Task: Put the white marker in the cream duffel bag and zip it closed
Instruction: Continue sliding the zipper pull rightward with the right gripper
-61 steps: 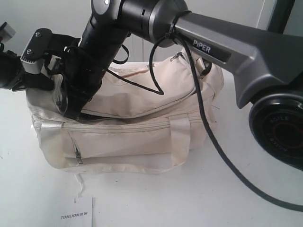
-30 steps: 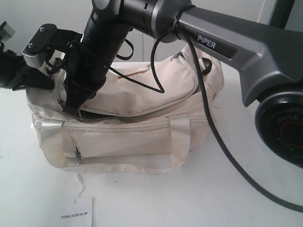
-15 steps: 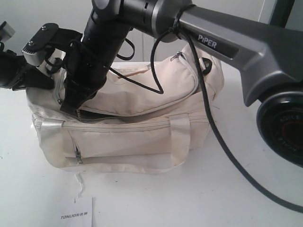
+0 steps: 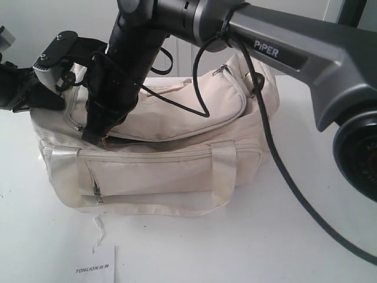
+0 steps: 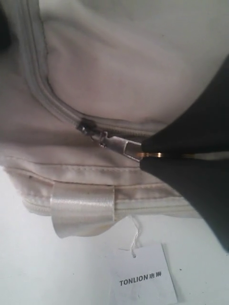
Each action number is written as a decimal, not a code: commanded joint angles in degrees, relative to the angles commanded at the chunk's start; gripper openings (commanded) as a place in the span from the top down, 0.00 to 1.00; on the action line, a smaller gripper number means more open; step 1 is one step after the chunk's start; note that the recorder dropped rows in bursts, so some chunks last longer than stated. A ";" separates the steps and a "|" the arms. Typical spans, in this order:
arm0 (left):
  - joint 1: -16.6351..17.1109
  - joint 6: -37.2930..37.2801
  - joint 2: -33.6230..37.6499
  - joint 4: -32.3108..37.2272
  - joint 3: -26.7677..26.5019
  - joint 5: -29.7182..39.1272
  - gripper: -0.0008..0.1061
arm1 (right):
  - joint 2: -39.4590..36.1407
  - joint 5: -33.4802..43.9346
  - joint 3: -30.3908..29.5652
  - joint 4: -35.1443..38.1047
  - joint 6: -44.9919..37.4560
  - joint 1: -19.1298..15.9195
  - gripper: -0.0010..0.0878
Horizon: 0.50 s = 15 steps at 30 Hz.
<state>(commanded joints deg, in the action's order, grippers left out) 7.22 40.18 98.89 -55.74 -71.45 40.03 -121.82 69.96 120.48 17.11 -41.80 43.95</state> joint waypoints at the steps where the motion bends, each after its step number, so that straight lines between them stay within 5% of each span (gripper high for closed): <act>1: 0.00 0.00 0.00 0.00 0.00 0.00 0.99 | 0.00 0.00 0.00 -0.50 0.46 0.00 0.99; 15: 0.09 0.00 0.00 0.01 0.00 -0.11 0.99 | 0.39 0.00 0.00 -2.87 2.01 0.00 0.99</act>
<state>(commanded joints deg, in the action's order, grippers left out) 7.31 40.18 98.89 -55.73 -71.45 39.92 -121.43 69.96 120.48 14.24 -39.79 43.95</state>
